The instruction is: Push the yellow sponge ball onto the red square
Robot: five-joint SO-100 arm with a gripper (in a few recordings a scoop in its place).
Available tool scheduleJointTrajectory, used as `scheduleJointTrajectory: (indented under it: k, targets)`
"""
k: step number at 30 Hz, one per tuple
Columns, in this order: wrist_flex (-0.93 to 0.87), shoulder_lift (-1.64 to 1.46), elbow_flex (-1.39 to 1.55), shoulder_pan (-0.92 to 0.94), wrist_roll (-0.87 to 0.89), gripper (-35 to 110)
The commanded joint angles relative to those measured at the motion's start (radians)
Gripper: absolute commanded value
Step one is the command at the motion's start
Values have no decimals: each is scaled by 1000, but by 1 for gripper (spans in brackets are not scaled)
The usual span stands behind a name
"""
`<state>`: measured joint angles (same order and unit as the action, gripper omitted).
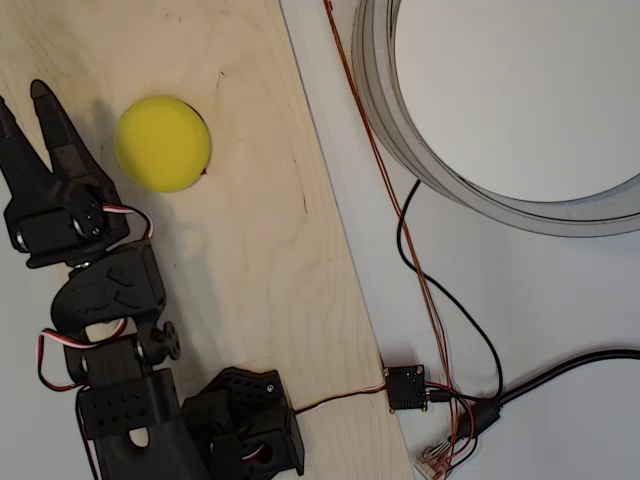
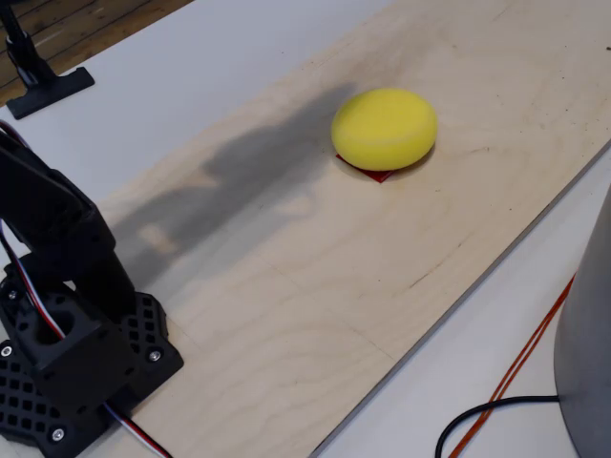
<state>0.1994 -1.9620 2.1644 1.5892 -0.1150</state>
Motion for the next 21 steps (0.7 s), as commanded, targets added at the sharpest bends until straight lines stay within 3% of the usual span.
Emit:
scheduleJointTrajectory:
  k: [1, 9, 14, 21]
  targets:
    - [12, -57, 2, 15, -12, 35]
    - [11, -67, -9, 14, -5, 27]
    - [5, -58, -52, 34, 80, 0]
    - [-26, -20, -80, 55, 95, -1]
